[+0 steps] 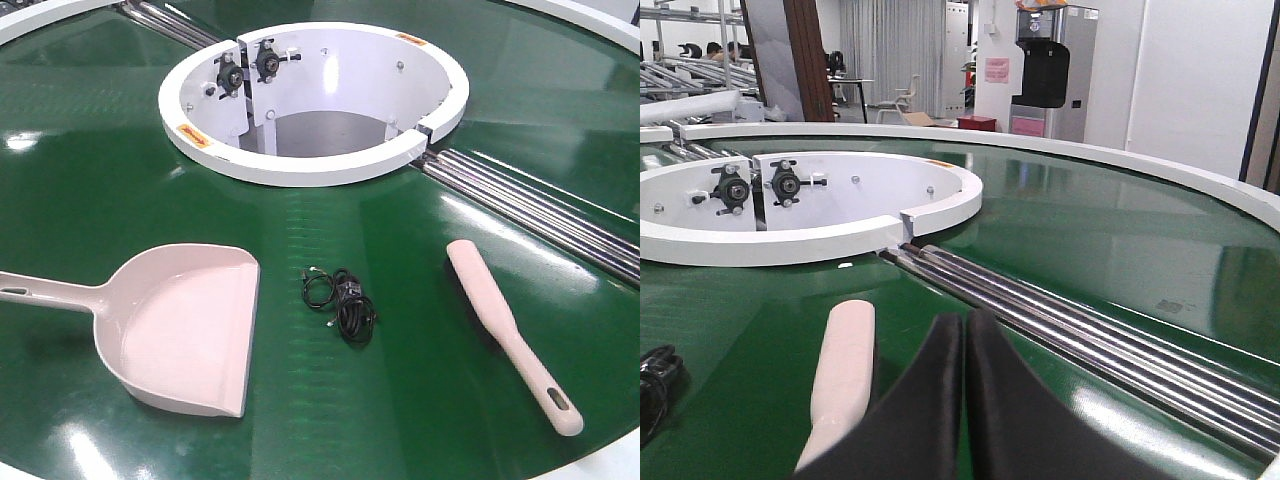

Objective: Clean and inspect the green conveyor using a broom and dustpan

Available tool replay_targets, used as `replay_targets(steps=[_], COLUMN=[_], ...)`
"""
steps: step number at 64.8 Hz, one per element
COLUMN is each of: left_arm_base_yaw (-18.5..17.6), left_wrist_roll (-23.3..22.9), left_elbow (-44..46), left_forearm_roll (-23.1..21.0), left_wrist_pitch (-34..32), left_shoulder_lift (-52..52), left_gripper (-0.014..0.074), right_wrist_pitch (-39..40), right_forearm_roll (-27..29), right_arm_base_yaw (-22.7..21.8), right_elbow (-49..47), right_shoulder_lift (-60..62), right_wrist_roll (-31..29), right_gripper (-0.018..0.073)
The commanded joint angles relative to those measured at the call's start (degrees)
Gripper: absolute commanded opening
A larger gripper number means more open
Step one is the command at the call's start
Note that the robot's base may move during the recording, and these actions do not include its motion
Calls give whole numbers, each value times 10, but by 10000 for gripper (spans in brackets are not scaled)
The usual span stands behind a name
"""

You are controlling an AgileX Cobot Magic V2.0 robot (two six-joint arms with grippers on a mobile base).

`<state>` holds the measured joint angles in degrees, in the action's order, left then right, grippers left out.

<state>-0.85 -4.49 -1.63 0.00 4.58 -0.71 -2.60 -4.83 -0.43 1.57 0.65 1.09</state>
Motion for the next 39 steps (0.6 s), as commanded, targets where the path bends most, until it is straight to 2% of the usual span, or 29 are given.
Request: replay_targets(steps=[1, 5, 10, 20, 31, 39], left_arm_base_yaw=[1, 1, 1, 1, 1, 1], left_wrist_roll=[1, -4, -19, -17, -17, -17], left_elbow=[1, 6, 42, 168, 297, 305], left_forearm_roll=[0, 0, 0, 0, 7, 7], left_wrist_pitch=[-96, -139, -123, -12, 185, 198], left_shoulder_lift=[-8, -8, -3, 64, 190, 251], left_gripper=[-6, -6, -6, -6, -6, -6], right_wrist_pitch=[40, 40, 40, 40, 40, 40], right_forearm_roll=[-1, -1, -1, -1, -1, -1], right_arm_base_yaw=[0, 0, 0, 0, 0, 0], right_elbow=[2, 2, 2, 2, 2, 2], right_shoulder_lift=[6, 6, 6, 6, 6, 6], right_wrist_roll=[-3, -3, -3, -3, -3, -3], right_gripper=[-8, -8, -8, -8, -8, -8])
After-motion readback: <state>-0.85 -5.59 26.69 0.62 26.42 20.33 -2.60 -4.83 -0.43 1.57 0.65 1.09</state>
